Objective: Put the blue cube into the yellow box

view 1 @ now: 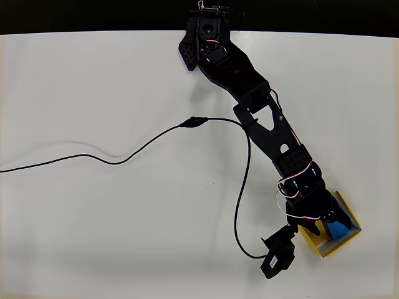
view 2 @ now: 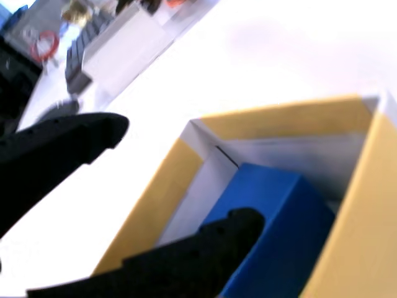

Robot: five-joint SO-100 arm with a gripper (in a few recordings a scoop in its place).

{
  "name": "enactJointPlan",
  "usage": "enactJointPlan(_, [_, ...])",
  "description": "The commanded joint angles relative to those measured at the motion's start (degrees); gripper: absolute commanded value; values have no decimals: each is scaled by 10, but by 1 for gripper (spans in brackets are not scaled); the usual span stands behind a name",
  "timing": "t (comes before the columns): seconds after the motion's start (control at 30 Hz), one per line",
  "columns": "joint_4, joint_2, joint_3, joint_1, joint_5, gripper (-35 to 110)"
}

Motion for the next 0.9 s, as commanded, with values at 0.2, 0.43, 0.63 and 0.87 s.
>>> enactJointPlan(0.2, [-39,415,219,55,-173,17])
enactJointPlan(0.43, [-25,621,454,149,-240,5])
enactJointPlan(0.63, [-25,785,665,240,-279,0])
enactJointPlan(0.87, [-11,980,901,305,-314,0])
